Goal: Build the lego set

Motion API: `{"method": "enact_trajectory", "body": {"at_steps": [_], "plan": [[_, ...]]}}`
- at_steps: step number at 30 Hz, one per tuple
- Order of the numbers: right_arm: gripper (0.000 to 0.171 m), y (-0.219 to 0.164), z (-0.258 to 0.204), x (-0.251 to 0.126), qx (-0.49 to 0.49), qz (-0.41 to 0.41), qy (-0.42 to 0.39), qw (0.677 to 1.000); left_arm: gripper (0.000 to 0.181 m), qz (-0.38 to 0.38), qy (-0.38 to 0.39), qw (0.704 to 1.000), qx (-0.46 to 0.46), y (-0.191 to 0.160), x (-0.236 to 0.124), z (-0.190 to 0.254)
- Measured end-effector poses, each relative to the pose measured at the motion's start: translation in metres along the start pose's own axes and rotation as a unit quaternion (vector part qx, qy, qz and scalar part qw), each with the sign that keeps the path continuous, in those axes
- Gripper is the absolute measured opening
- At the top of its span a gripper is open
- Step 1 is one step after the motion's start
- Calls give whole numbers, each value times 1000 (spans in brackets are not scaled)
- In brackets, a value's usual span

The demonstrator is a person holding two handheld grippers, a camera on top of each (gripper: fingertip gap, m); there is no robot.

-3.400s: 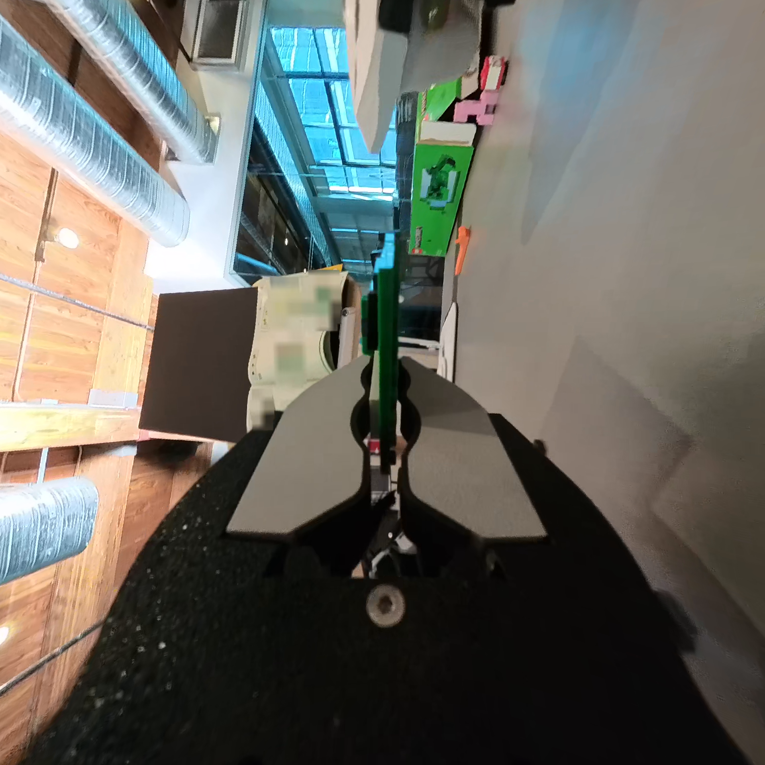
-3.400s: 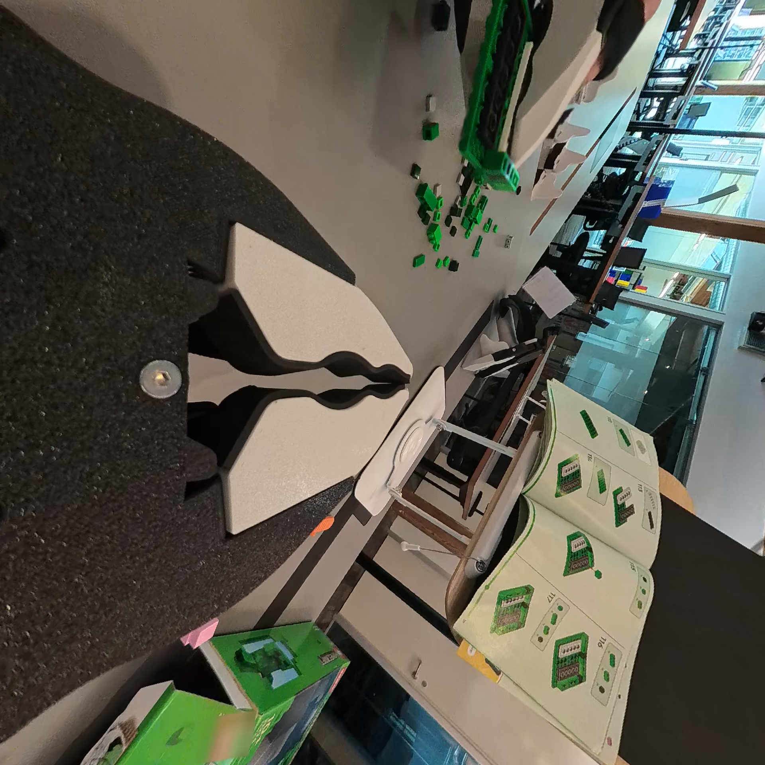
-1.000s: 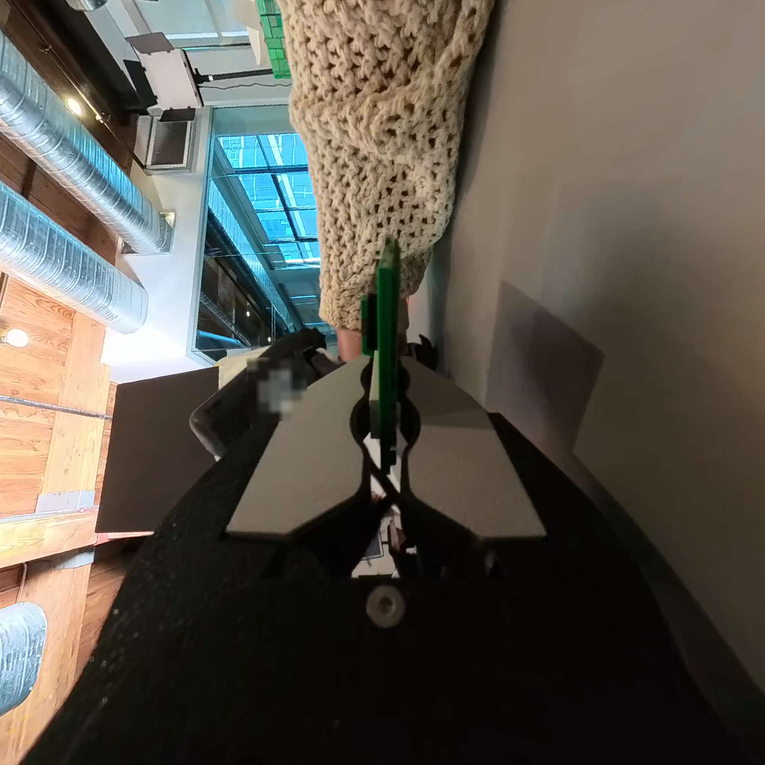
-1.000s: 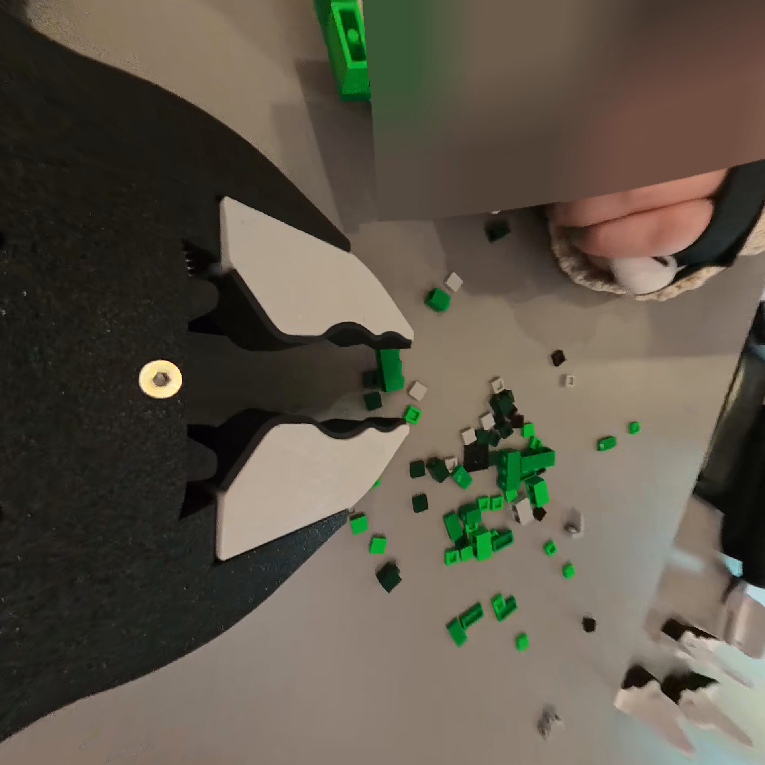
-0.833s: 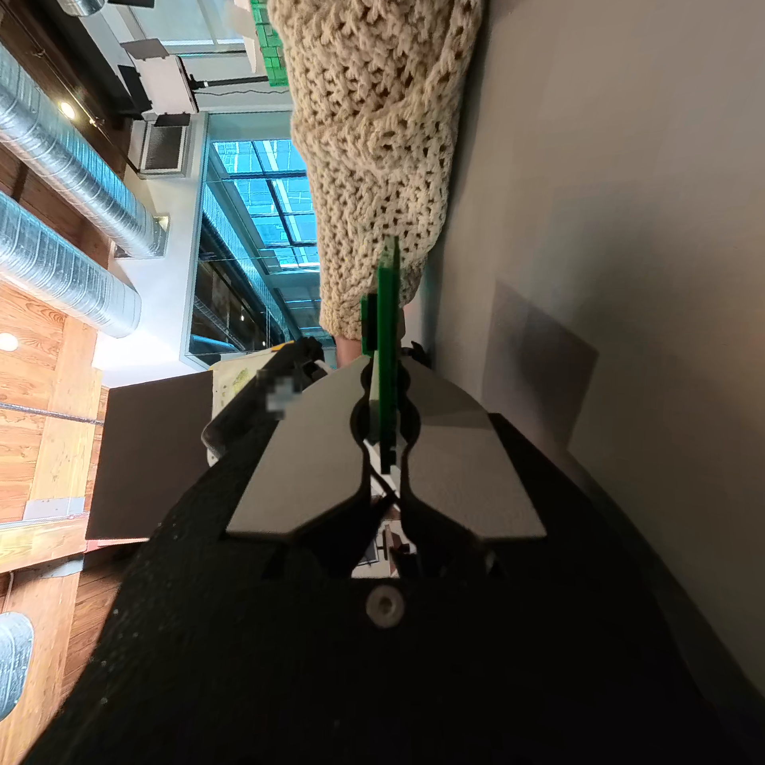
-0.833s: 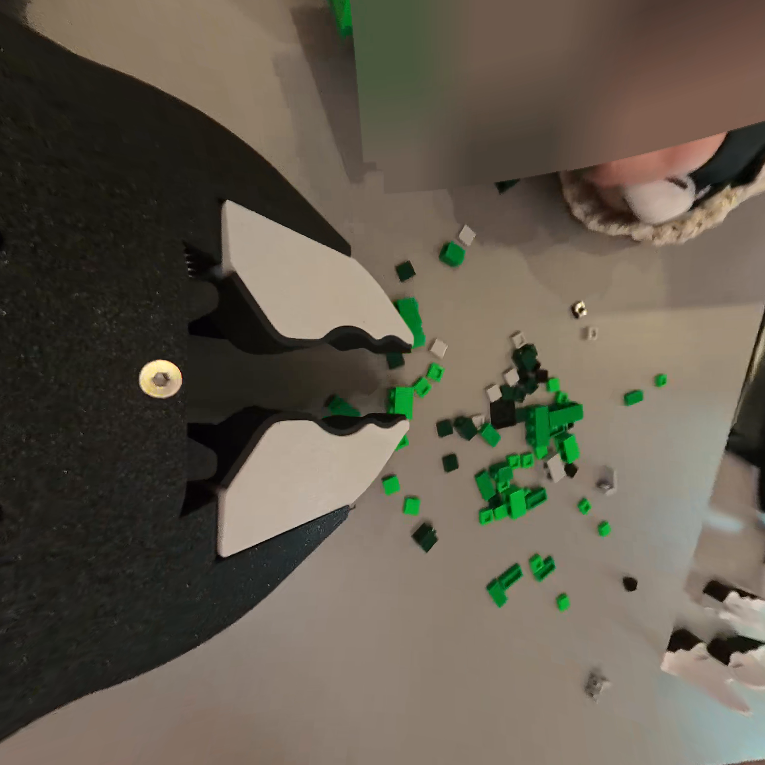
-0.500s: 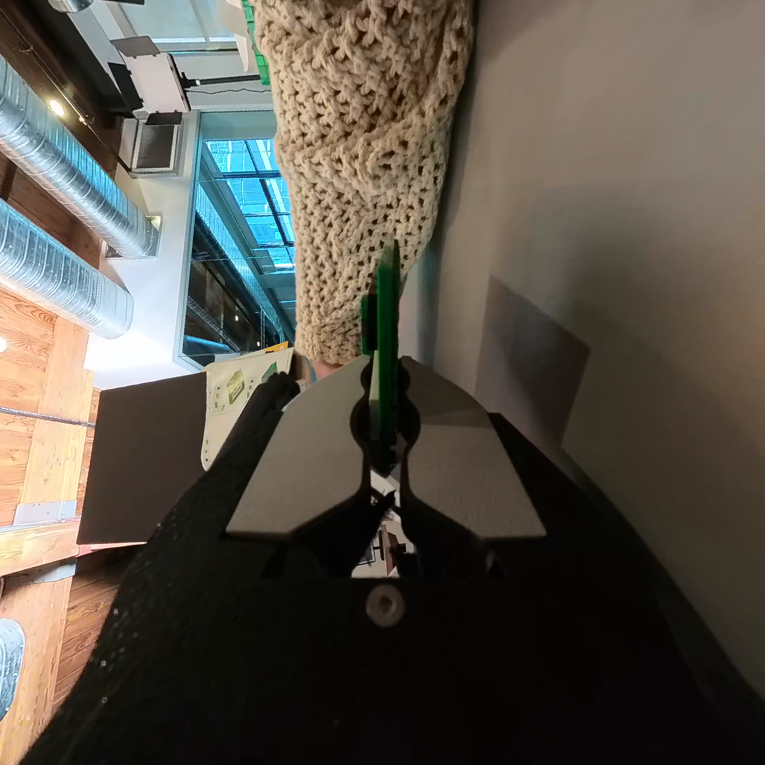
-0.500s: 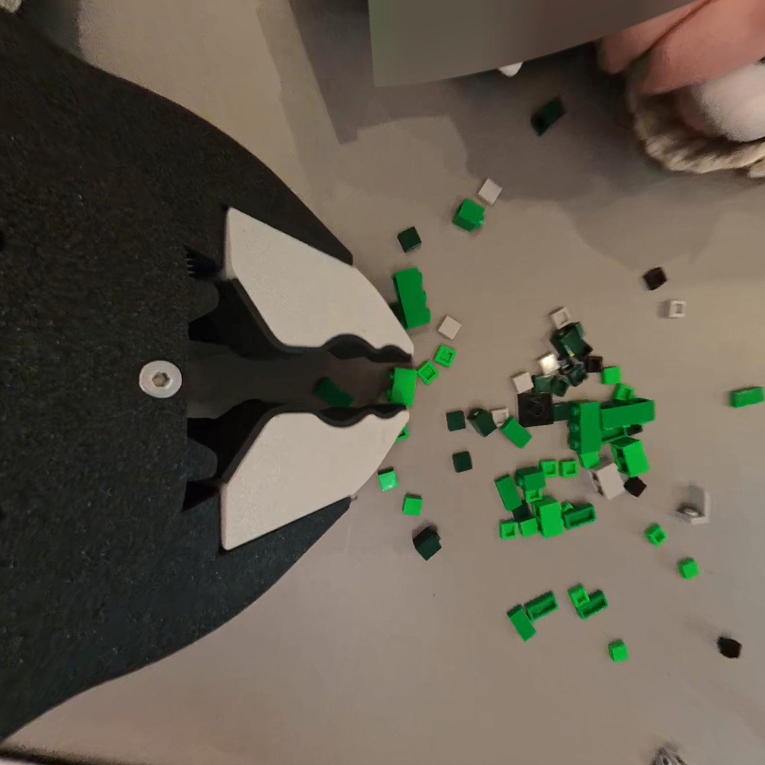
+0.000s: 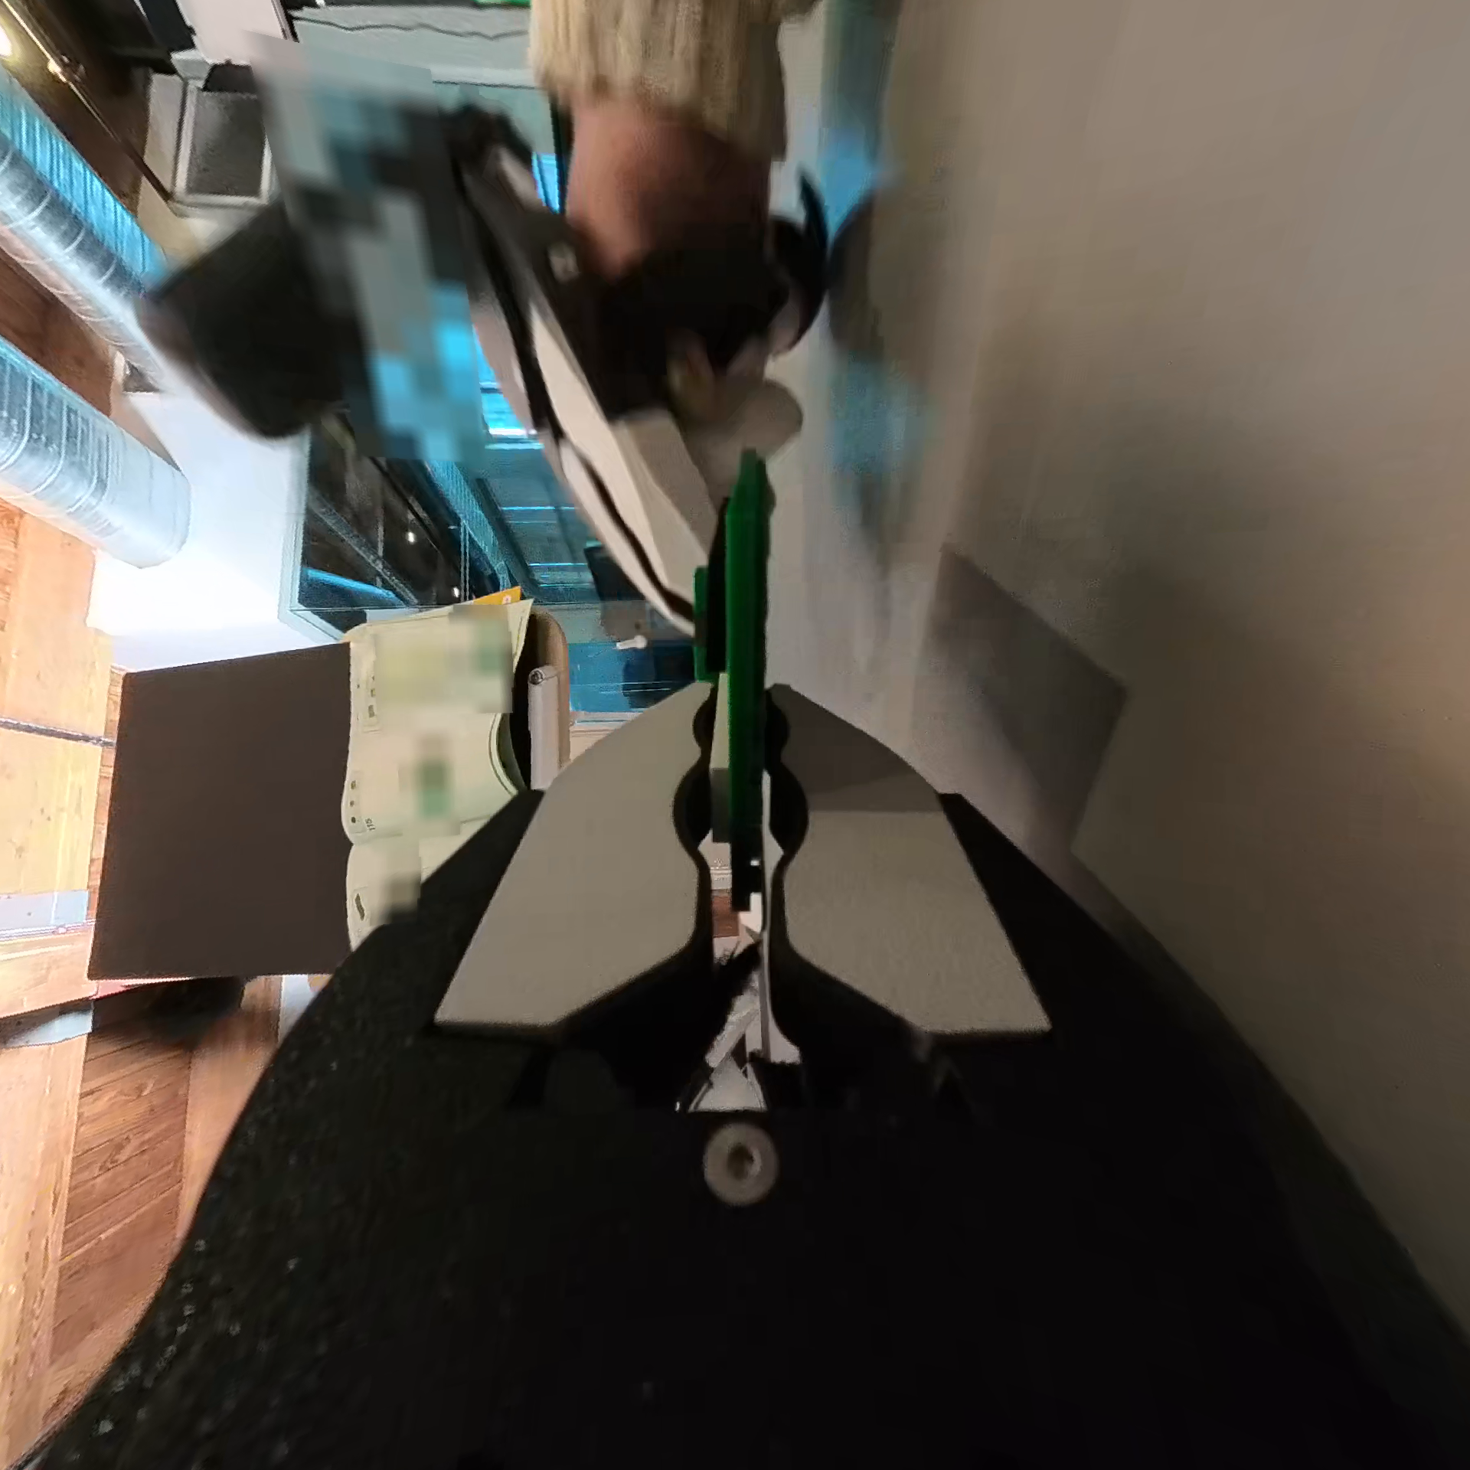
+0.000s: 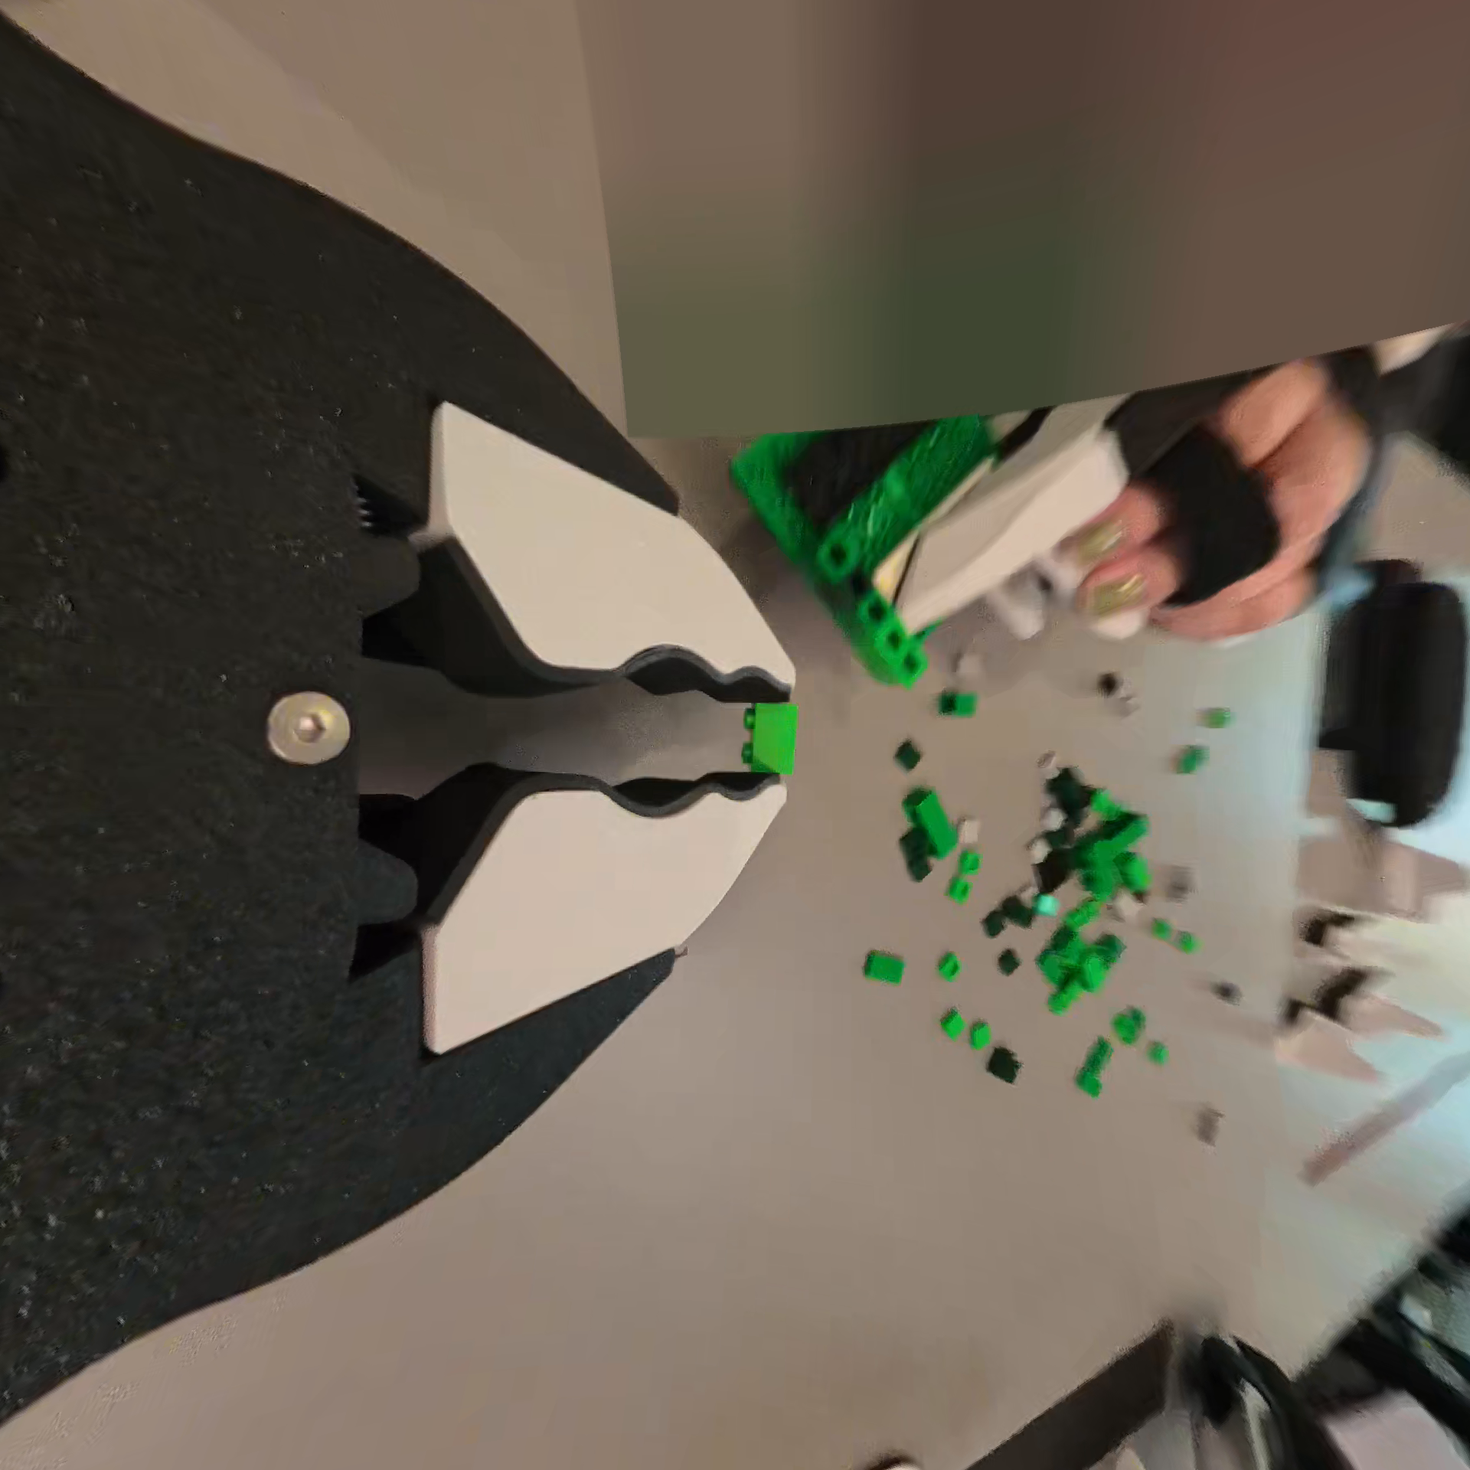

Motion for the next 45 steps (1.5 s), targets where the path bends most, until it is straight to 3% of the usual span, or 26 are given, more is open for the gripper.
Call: {"method": "enact_trajectory", "body": {"at_steps": [2,4,8,12,15,19,22,28,41,45], "plan": [[16,-1,-24,-16,8,69,-39,997,8,-2,-5,1000,2,0,0,1],[16,-2,-44,-26,25,77,-41,996,8,-3,-15,1000,8,1,0,3],[16,-10,-71,-29,-6,-80,-27,996,8,-20,-34,999,14,-1,2,7],[16,-6,-81,-25,-63,-159,-25,985,8,-32,-47,998,8,-4,4,9],[25,-7,-83,-28,-71,-171,-49,982,8,-31,-43,999,11,-4,3,10],[26,-4,-95,-33,-31,-145,-145,978,9,-30,-38,999,15,-4,2,10],[26,-9,-111,-28,7,-178,-246,953,9,-28,-36,999,18,-4,1,11],[20,-17,-129,-26,79,-161,-342,922,9,-22,-32,999,25,-2,-1,12],[10,-18,-116,-27,158,-184,-316,917,8,-7,-21,999,38,1,-4,14],[9,-14,-121,-44,202,-207,-198,937,8,10,-10,999,48,4,-7,14]]}}
Point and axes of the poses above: each gripper's, where its closed fingertips meet, x out along the fingers, y out of its top, z = x × y across the jaws, the point moved 10 cm from there along -x, back along the fingers, and after that the axes turned 2 degrees about z, right-handed, at the moved point
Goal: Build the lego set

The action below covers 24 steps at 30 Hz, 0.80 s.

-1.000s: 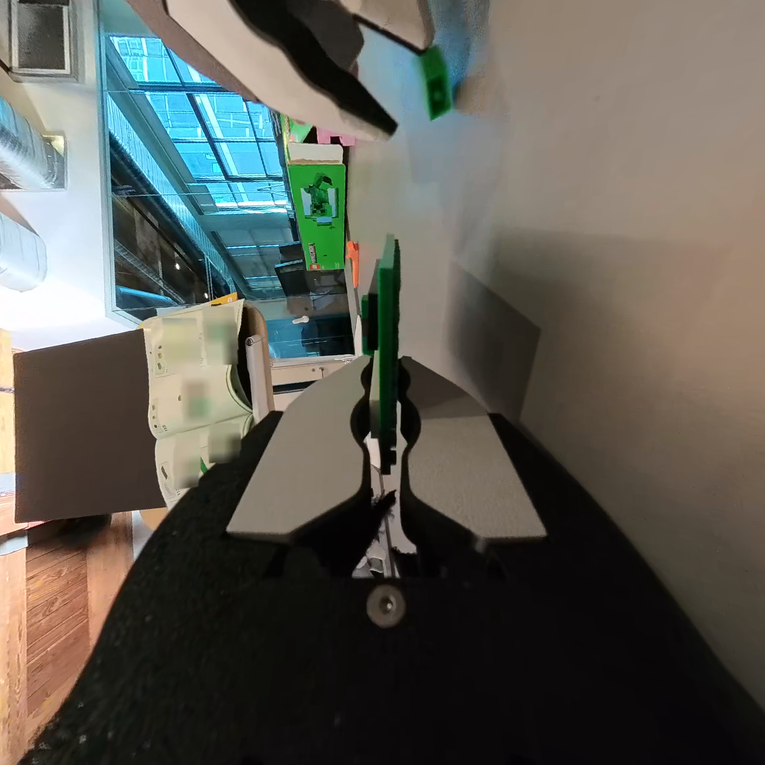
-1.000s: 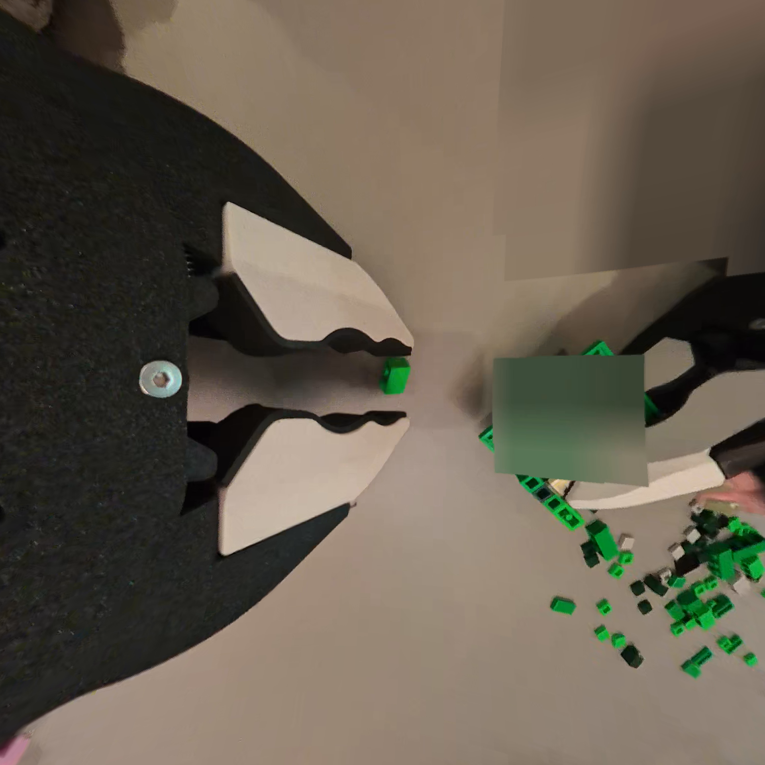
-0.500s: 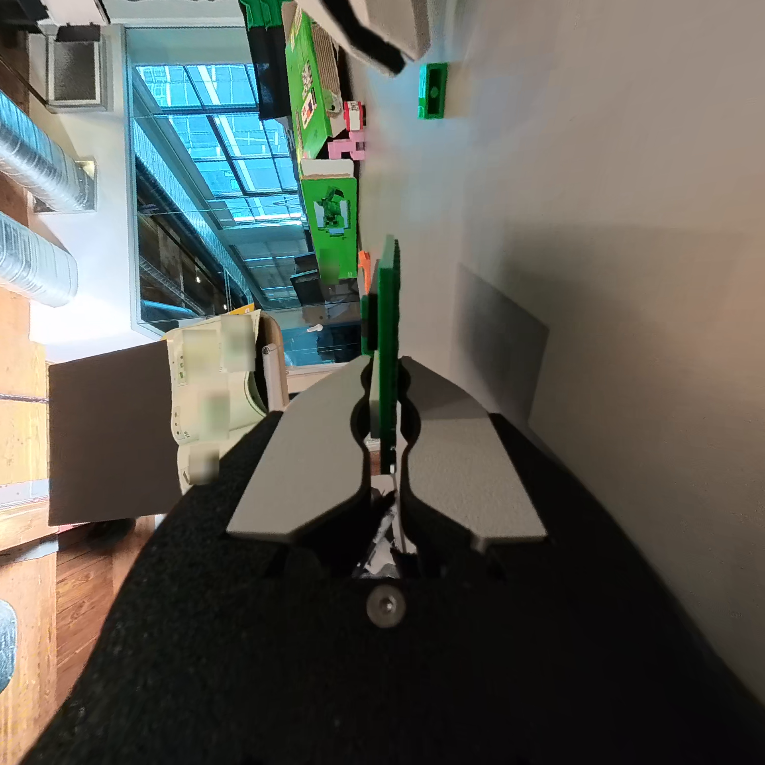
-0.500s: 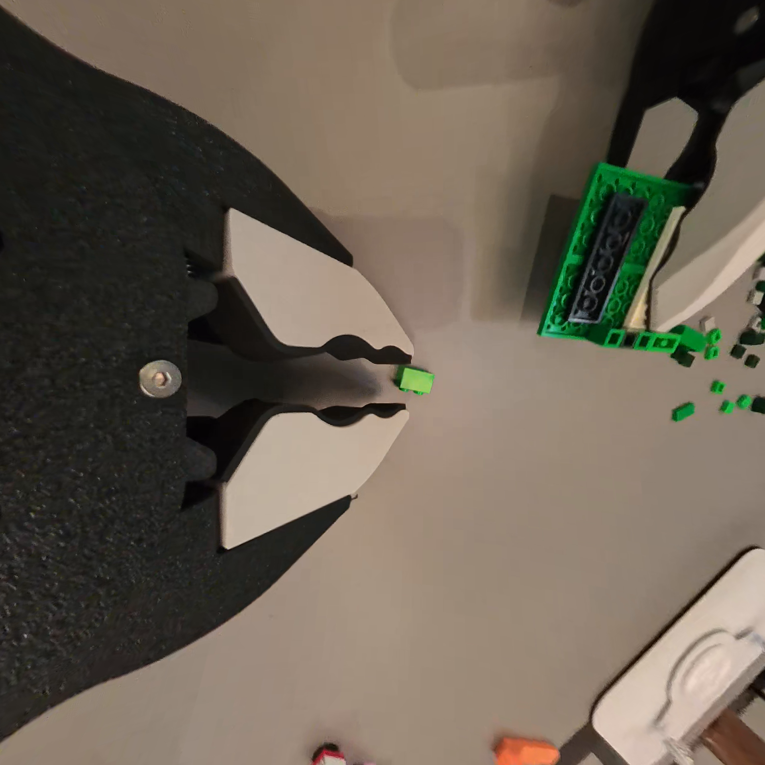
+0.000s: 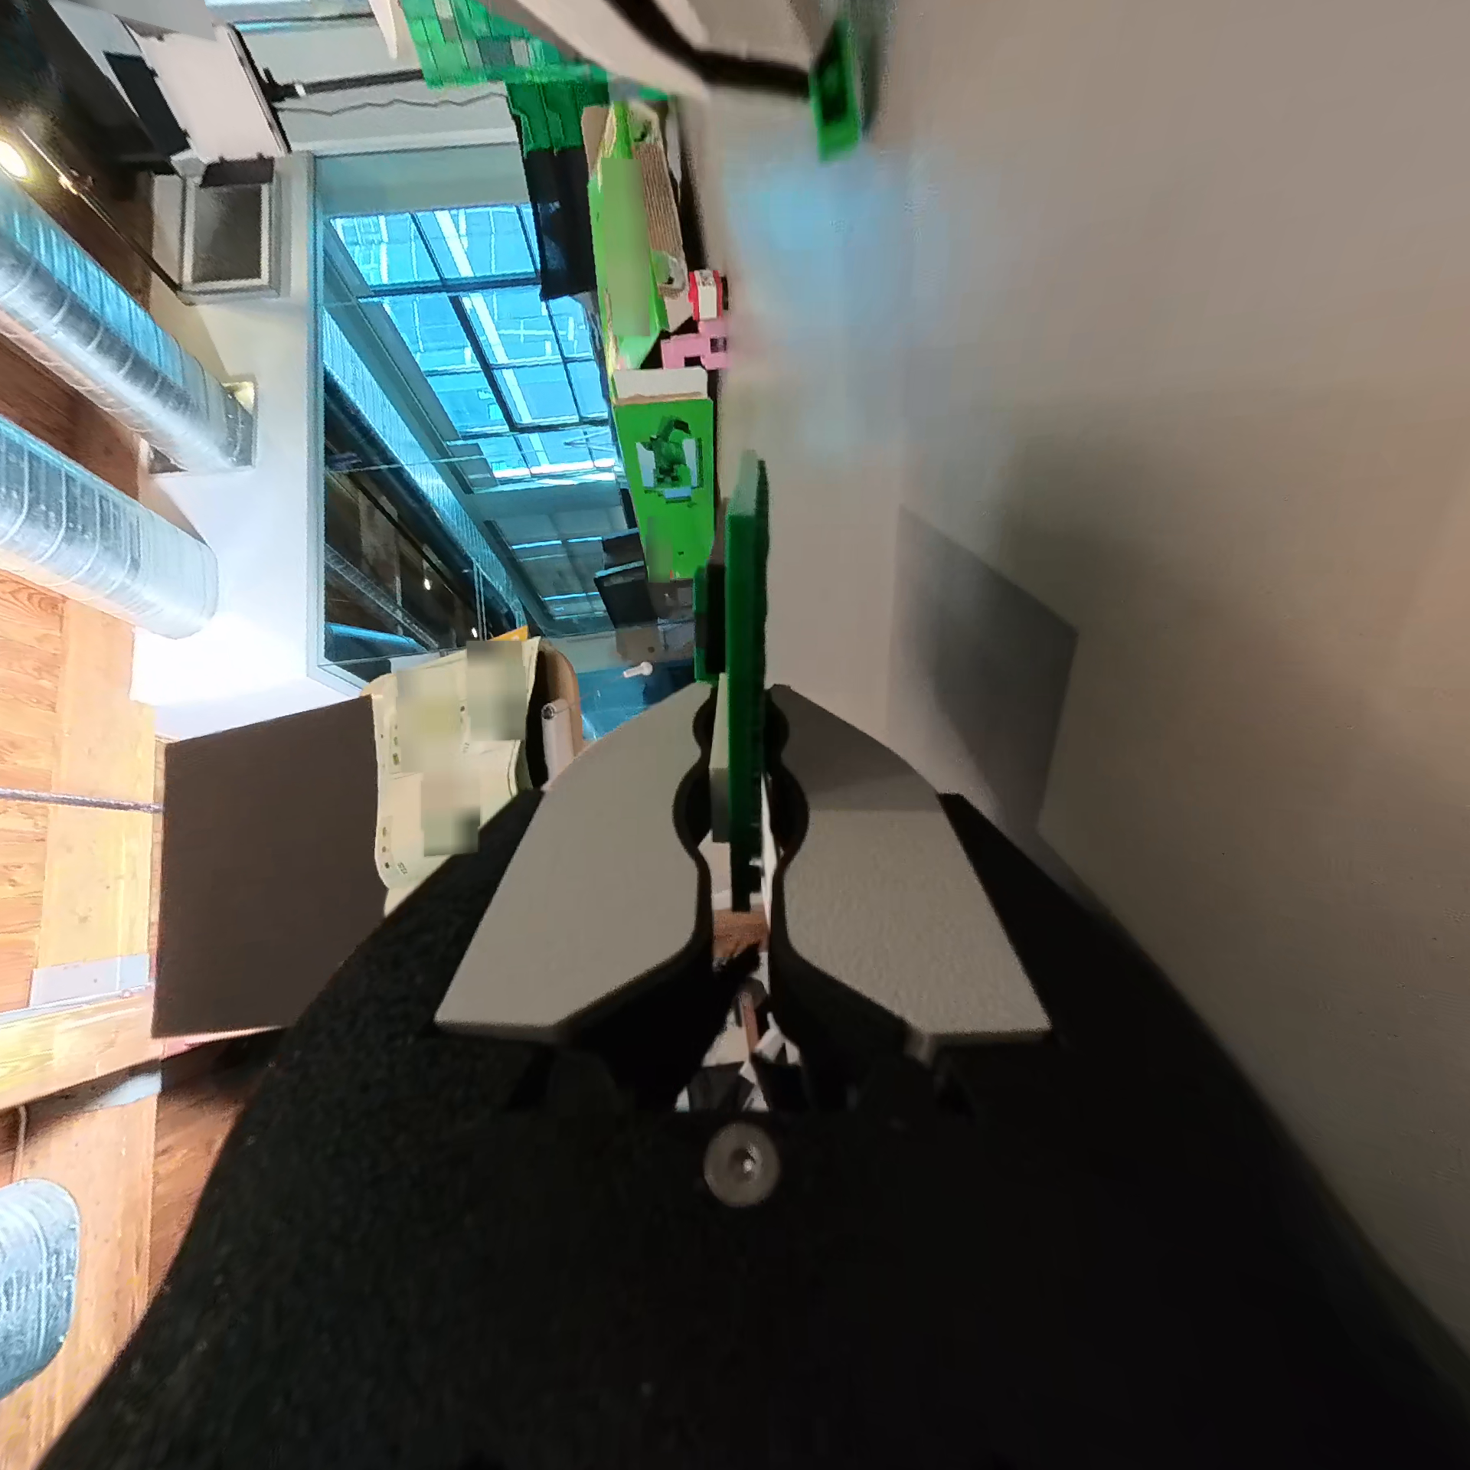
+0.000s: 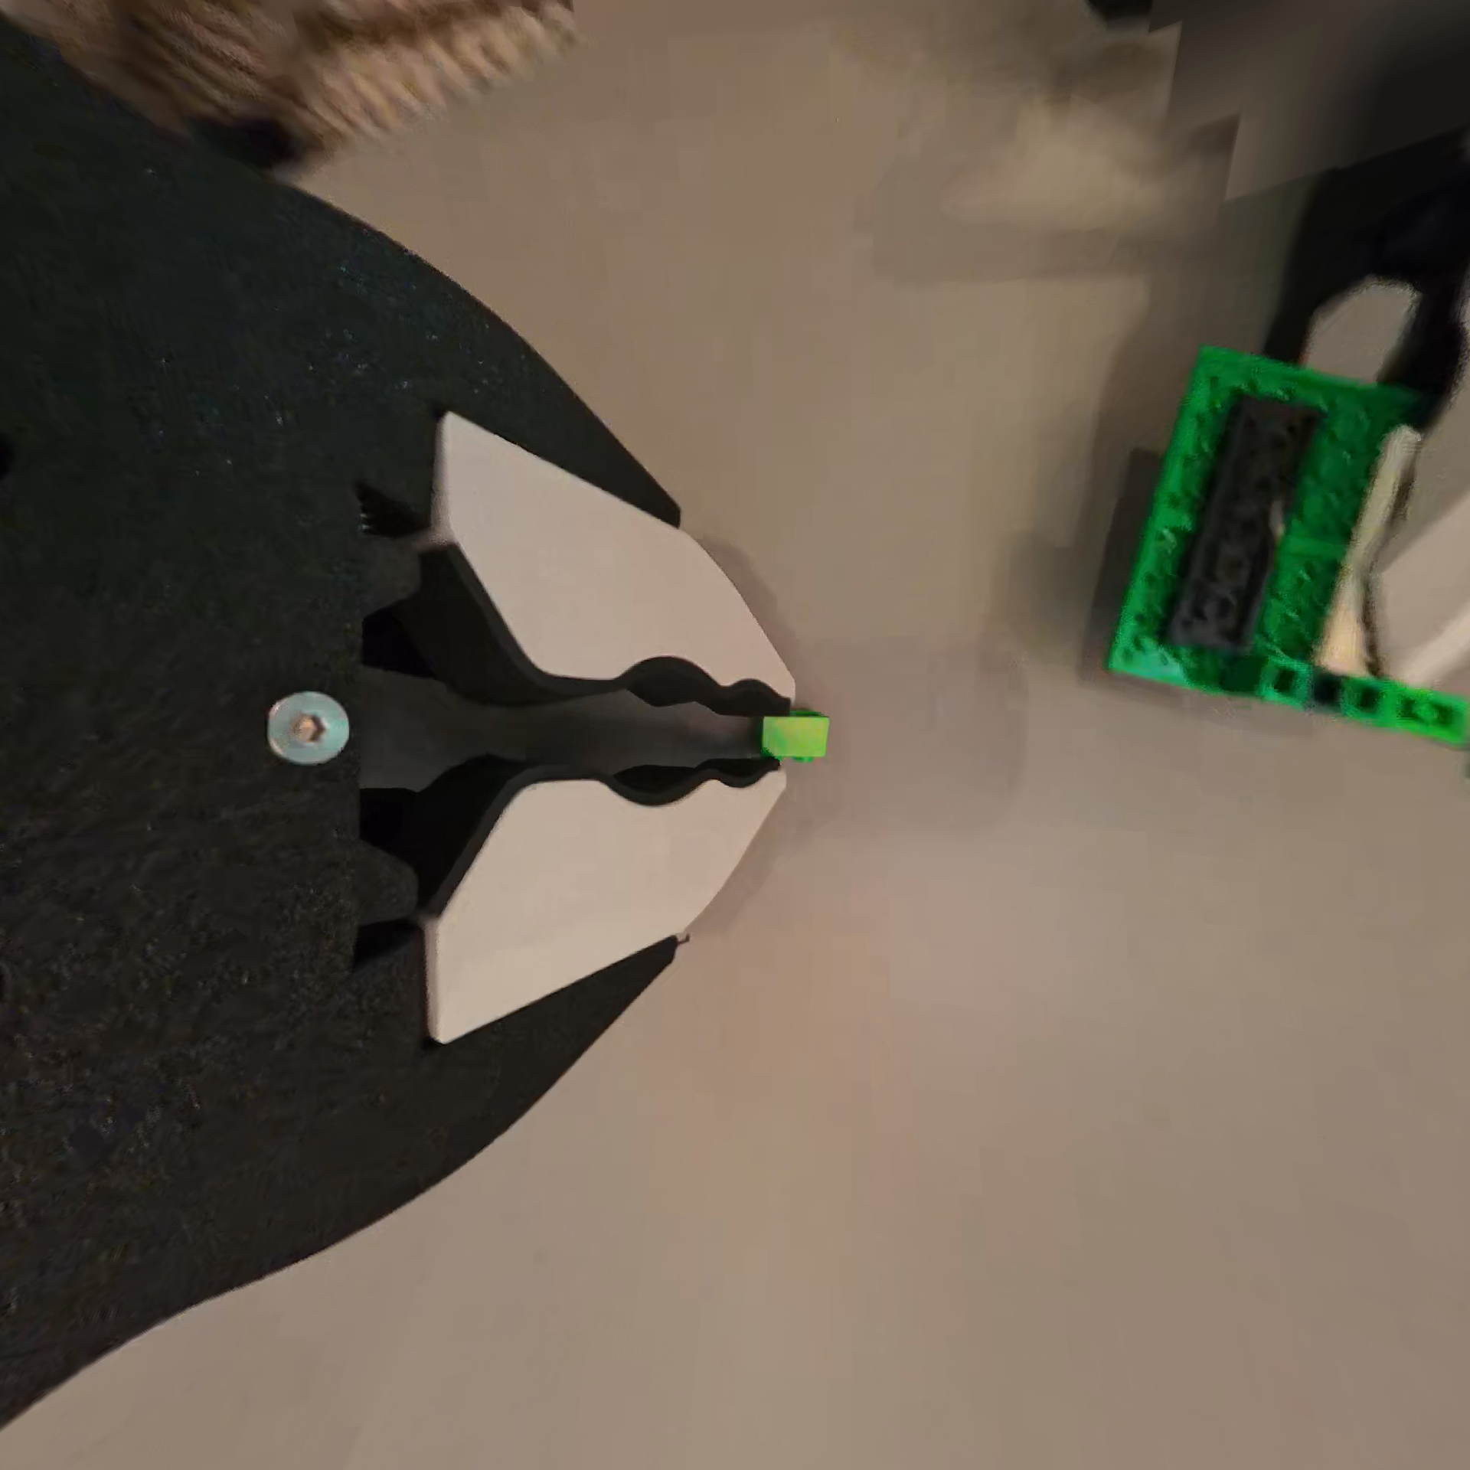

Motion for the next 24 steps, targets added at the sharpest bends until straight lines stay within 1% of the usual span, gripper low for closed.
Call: {"method": "enact_trajectory", "body": {"at_steps": [2,3,5,7,9,11,13,15,18,20,22,24], "plan": [[9,-1,4,-8,9,-80,95,992,9,9,1,1000,6,2,-1,1],[8,0,7,-11,19,-120,126,985,9,13,2,1000,9,3,-1,1],[9,4,15,-14,45,-204,189,960,8,18,2,1000,12,4,-2,1],[9,8,21,-12,57,-283,231,929,8,22,3,1000,13,5,-3,1],[9,10,25,-6,51,-357,244,900,8,26,1,1000,14,6,-3,2],[8,12,26,1,35,-416,238,877,8,26,-2,1000,17,6,-3,2],[8,18,22,6,6,-449,232,863,8,26,-4,1000,17,6,-3,3],[9,25,19,9,-38,-465,203,861,8,26,-4,1000,15,6,-4,3],[13,30,20,4,-89,-447,131,881,8,26,-6,1000,13,6,-4,3],[17,29,21,-7,-121,-400,86,905,9,27,-5,1000,11,6,-5,2],[20,21,18,-20,-158,-334,48,928,9,27,-6,1000,11,6,-5,2],[22,9,10,-31,-206,-266,13,942,8,27,-7,1000,12,6,-5,2]]}}
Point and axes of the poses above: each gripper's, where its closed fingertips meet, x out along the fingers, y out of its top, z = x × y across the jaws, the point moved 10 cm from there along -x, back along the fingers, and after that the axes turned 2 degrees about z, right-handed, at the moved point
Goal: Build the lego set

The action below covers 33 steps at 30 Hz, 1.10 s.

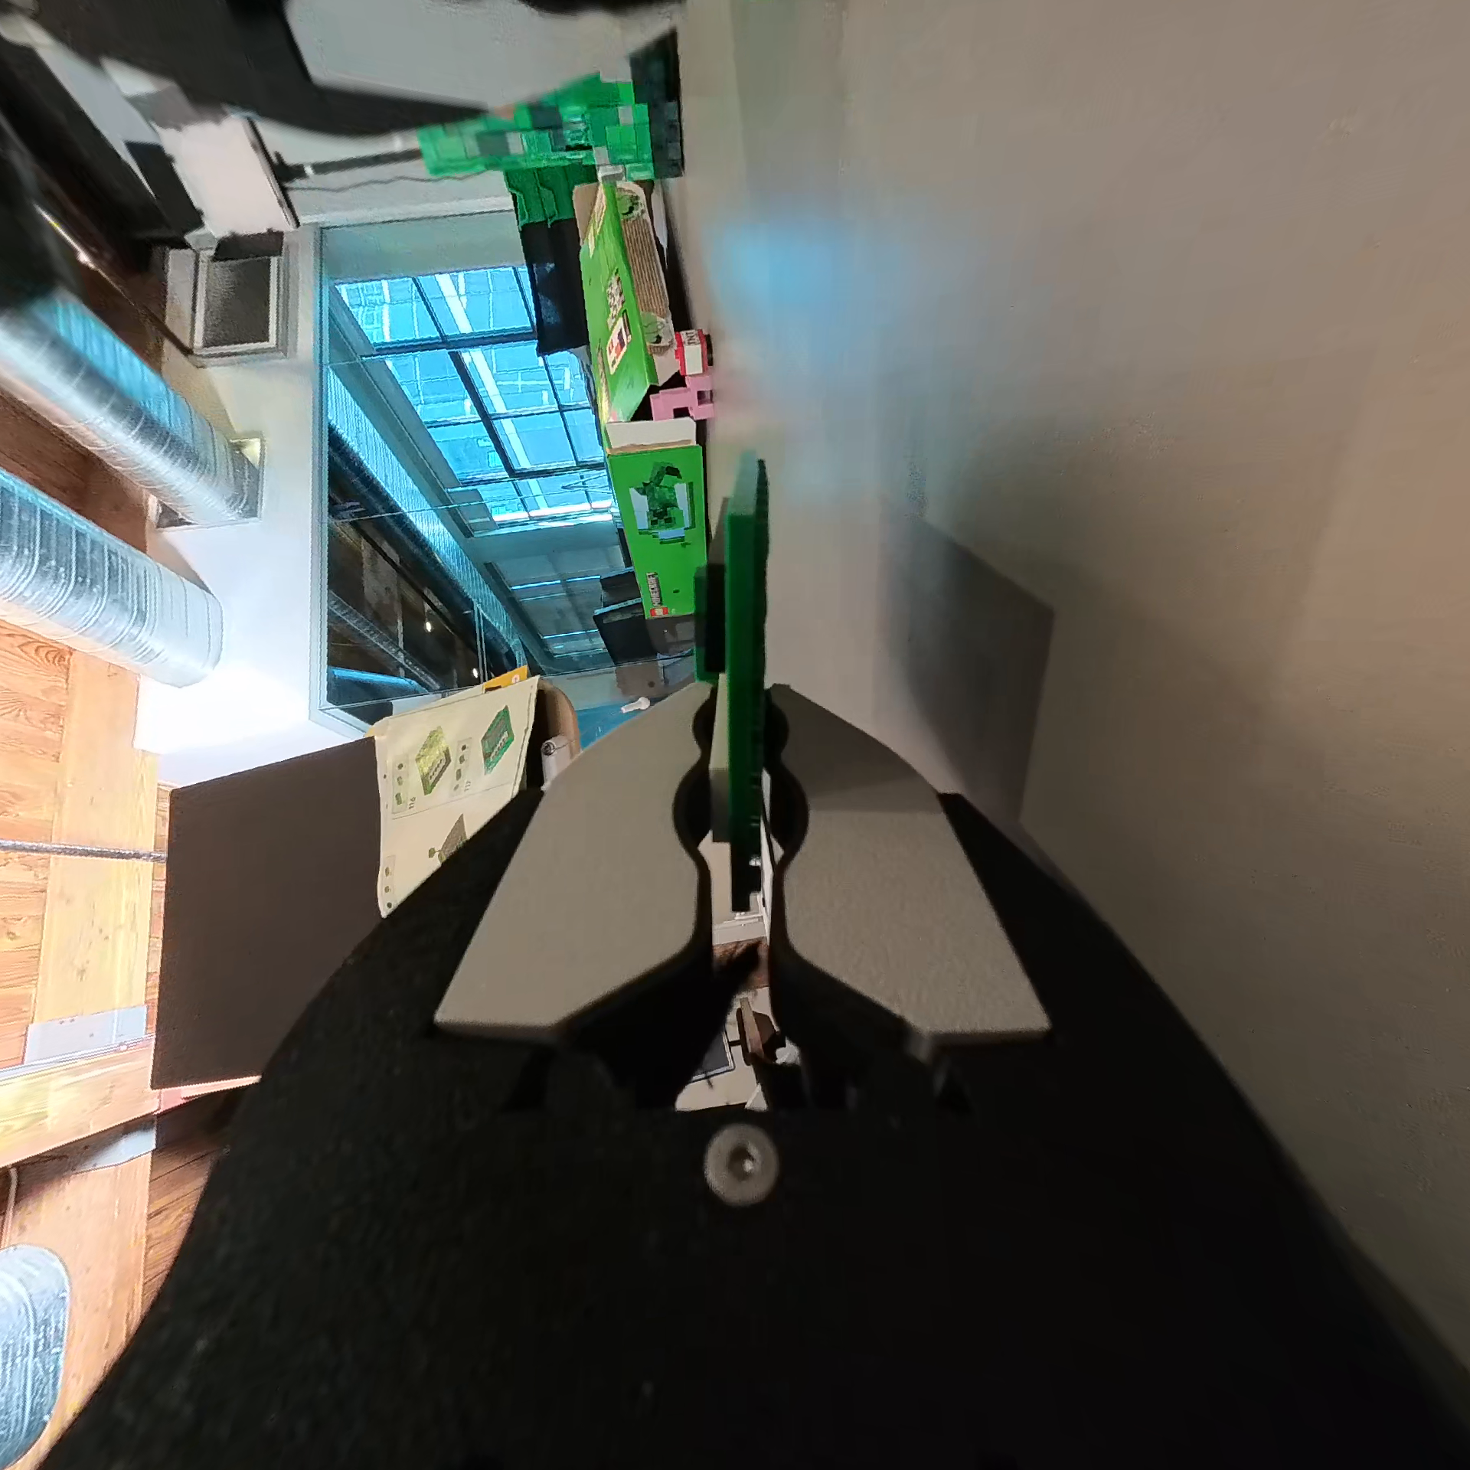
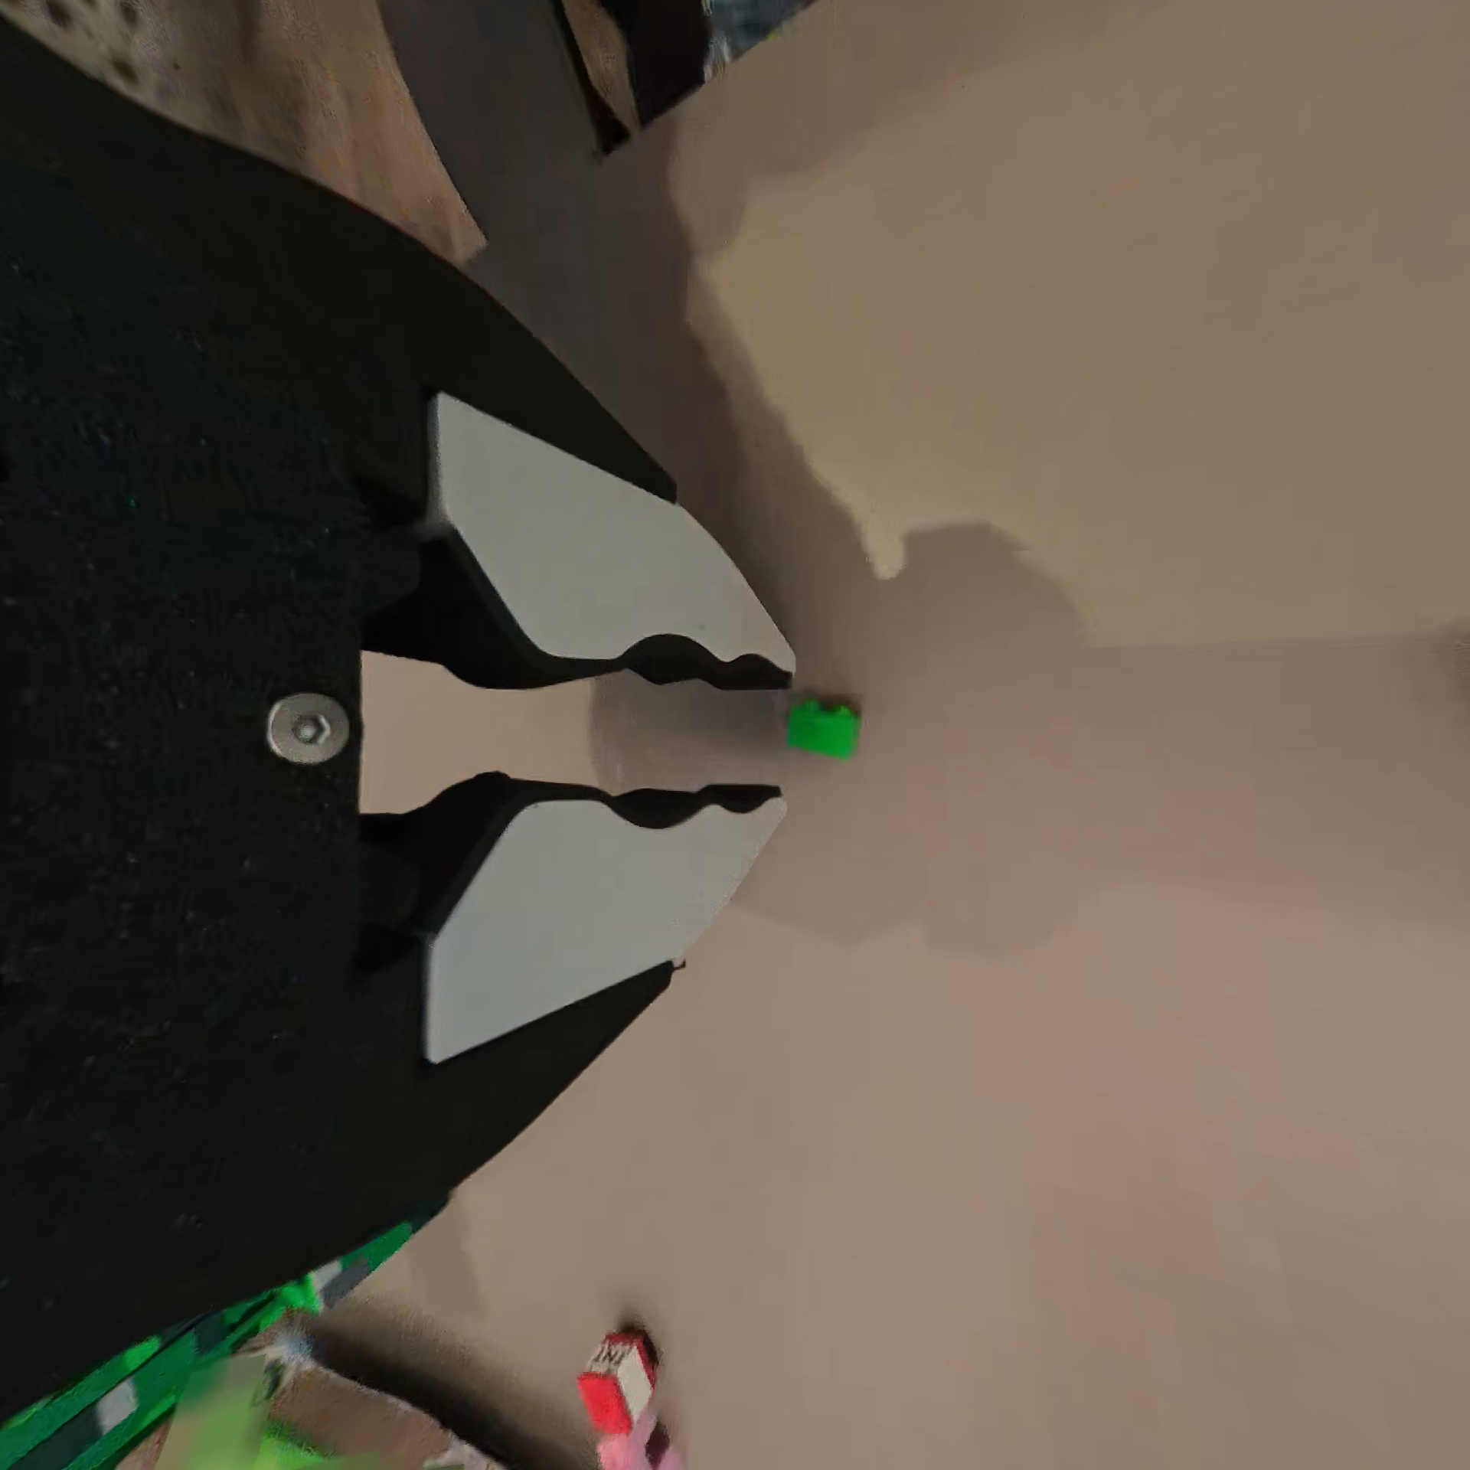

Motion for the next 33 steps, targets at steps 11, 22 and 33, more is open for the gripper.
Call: {"method": "enact_trajectory", "body": {"at_steps": [11,22,33], "plan": [[22,-48,-10,20,203,276,12,939,8,7,2,1000,-6,2,-1,-1],[11,-15,-26,18,-36,219,-222,949,9,10,-17,1000,-23,4,-1,-1],[11,1,-61,40,-447,-32,-410,794,9,9,-18,999,-26,4,-1,-1]]}}
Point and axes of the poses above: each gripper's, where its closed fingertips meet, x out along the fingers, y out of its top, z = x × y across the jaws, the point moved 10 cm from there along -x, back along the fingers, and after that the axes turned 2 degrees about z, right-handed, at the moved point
